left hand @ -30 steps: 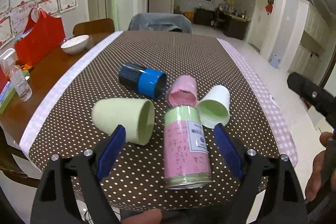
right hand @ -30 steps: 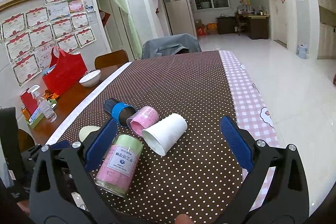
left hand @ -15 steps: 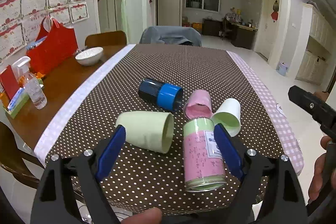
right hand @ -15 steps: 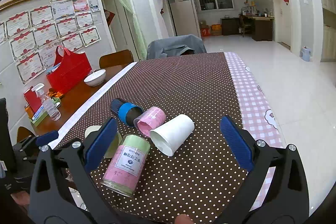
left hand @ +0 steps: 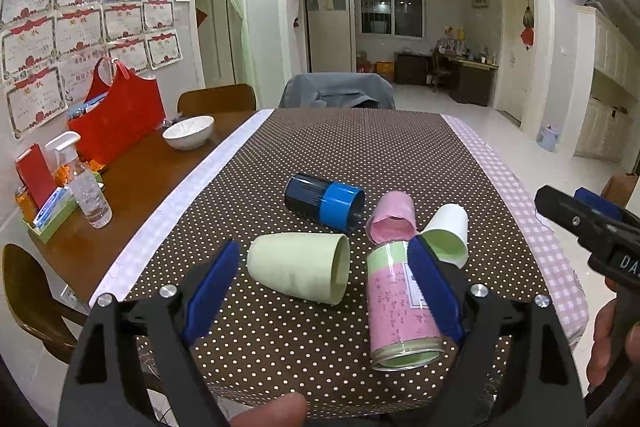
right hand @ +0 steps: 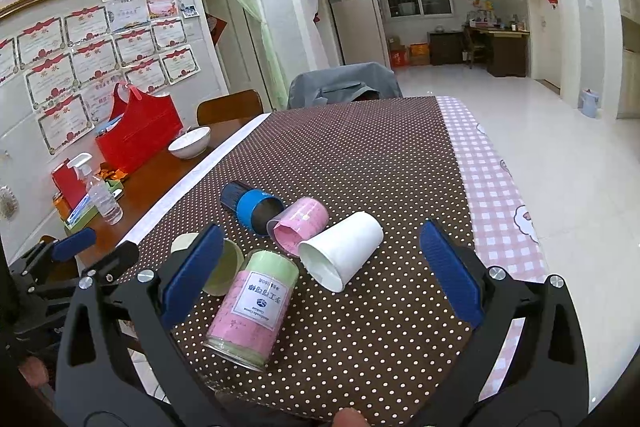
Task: Flip cup upside down
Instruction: 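Withdraw the left tool while the right tool moves toward the canister, then close the right tool around the middle of the canister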
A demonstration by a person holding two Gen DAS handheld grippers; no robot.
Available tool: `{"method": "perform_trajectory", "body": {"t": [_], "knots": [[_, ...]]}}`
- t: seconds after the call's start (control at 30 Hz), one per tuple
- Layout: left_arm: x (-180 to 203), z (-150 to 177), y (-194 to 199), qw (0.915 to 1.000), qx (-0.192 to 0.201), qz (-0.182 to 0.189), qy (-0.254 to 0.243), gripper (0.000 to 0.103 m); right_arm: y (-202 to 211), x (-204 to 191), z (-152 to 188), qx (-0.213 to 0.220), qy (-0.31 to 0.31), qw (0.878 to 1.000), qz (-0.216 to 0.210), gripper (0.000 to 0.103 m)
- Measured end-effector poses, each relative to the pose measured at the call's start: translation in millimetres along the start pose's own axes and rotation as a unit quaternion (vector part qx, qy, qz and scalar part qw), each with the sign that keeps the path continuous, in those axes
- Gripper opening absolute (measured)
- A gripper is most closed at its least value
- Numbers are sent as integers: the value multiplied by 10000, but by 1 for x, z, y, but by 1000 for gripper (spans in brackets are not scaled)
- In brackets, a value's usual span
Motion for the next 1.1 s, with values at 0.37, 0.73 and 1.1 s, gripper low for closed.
{"method": "perform_trajectory", "body": {"t": [0.37,0.73,1.1], "knots": [[-7,0,6,9998,112,-136,-1,84,-7,-12,9,-192,103,9997,-77,97],[-25,3,1,9996,145,-228,94,84,-19,-20,15,-383,226,9990,-49,97],[-44,10,-16,9992,12,-331,214,84,-54,-36,29,-1024,237,9939,-331,97]]}}
Point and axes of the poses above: each gripper's, at about its wrist camera, not at the fingertips, and y roughly against the way its jaws point, x to its right, z to its underside, the point moved 7 cm from there along -y, roughly the way its jaws point, and after that the axes turned 1 degree about -y, right-handed, at the moved point
